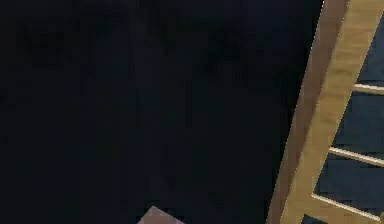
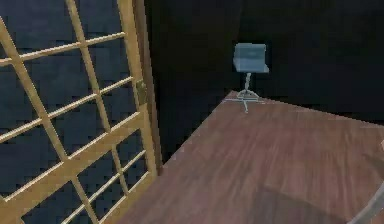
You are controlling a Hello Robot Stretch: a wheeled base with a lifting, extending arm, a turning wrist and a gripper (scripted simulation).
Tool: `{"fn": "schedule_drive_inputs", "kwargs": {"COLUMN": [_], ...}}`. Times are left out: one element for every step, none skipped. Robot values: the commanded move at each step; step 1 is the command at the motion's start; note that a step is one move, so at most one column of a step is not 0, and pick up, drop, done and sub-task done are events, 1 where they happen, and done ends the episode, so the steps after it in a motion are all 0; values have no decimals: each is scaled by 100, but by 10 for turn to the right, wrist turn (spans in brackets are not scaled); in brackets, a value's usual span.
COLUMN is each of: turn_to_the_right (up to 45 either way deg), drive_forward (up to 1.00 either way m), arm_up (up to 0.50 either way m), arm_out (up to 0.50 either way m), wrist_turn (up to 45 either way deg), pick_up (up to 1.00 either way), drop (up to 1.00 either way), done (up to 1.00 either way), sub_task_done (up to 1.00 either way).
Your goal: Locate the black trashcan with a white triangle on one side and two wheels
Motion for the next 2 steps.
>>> {"fn": "schedule_drive_inputs", "kwargs": {"turn_to_the_right": [-450,-450], "drive_forward": [0,0], "arm_up": [0,0], "arm_out": [0,0], "wrist_turn": [0,0], "pick_up": [0,0], "drop": [0,0], "done": [0,0], "sub_task_done": [0,0]}}
